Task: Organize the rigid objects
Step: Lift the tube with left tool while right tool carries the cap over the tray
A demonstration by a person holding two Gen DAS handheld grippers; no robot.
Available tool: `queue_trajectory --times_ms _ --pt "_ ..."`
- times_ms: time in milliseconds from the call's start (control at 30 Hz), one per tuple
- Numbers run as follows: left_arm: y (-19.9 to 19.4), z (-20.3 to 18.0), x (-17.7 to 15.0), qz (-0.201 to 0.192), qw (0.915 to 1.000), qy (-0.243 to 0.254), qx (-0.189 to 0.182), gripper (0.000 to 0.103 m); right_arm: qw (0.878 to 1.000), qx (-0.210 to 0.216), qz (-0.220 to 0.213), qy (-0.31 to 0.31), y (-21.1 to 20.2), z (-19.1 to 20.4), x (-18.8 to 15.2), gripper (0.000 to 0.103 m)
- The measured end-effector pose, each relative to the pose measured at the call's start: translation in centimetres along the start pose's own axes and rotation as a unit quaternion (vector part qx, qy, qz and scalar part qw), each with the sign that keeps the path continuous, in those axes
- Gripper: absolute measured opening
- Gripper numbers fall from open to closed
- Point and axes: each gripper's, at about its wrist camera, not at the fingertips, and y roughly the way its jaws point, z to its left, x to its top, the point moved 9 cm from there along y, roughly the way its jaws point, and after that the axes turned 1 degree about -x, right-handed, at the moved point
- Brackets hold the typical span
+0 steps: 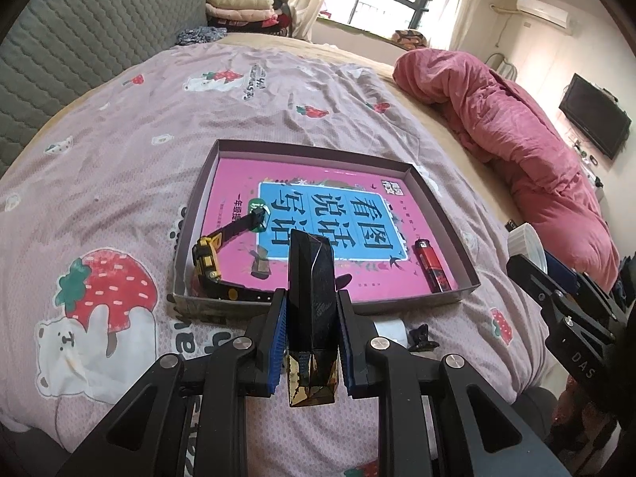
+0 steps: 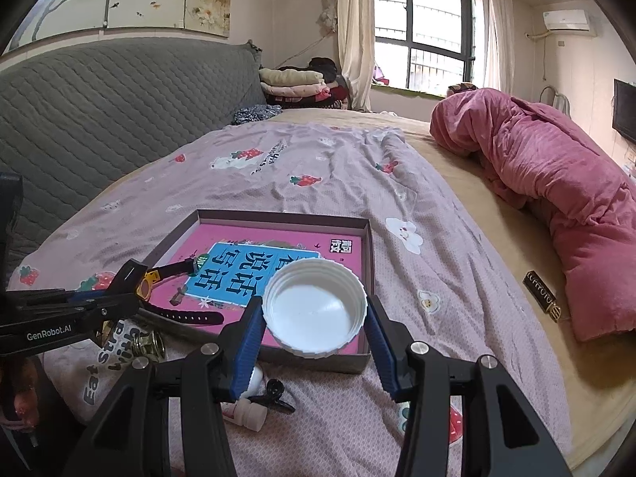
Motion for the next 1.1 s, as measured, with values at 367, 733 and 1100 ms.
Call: queue_trajectory --times_ms 367,733,1100 --pt "0.7 0.0 1.2 -0.004 1.0 0.0 0.003 0.023 1.0 0.008 -0.007 -0.001 1.0 1.1 1.3 0.05" --pt "1.1 0.9 2.7 -0.013 0.9999 -0.003 0.009 0.023 1.0 0.016 -0.011 -0.001 1.9 2.1 2.3 0.05" --pt "2.3 2.0 3.3 -0.006 0.9998 -0.004 0.019 0.023 1.0 0.014 -0.009 0.003 2.7 2.1 2.9 0.05"
